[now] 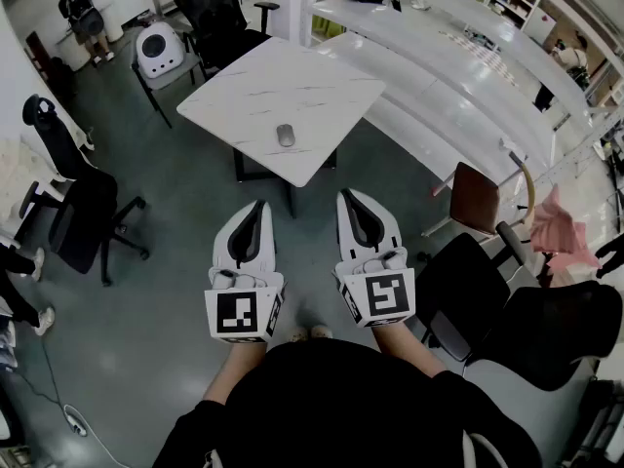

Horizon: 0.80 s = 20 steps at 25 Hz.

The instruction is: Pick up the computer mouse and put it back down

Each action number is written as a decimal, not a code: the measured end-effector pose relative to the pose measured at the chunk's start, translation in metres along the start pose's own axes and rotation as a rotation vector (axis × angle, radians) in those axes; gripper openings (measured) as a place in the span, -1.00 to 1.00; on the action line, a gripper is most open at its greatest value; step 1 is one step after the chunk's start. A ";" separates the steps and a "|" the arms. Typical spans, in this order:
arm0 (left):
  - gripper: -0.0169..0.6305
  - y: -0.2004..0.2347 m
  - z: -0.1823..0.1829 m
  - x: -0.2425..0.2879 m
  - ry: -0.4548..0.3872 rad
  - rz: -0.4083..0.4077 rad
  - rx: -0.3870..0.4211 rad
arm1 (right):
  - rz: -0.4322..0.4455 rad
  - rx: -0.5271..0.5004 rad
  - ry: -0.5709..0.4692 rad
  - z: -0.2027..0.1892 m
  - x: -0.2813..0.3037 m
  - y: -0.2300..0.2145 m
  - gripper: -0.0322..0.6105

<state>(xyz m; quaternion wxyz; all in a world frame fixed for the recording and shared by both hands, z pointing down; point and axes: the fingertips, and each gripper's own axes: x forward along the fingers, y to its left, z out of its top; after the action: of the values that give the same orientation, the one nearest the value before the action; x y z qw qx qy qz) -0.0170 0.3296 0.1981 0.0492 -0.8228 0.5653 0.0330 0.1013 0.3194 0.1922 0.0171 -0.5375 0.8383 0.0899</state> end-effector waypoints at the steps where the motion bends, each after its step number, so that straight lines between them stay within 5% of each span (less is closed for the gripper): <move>1: -0.93 0.000 -0.001 0.001 0.000 0.000 -0.002 | 0.000 0.000 0.002 -0.001 0.001 0.000 -0.84; 20: -0.93 0.011 -0.009 0.014 -0.007 -0.052 -0.010 | -0.021 0.042 -0.017 -0.008 0.019 0.002 -0.83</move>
<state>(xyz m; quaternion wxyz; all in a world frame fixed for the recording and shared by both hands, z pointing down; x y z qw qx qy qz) -0.0226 0.3112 0.2052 0.0478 -0.8372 0.5435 0.0373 0.0921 0.3022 0.1982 0.0366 -0.5448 0.8342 0.0768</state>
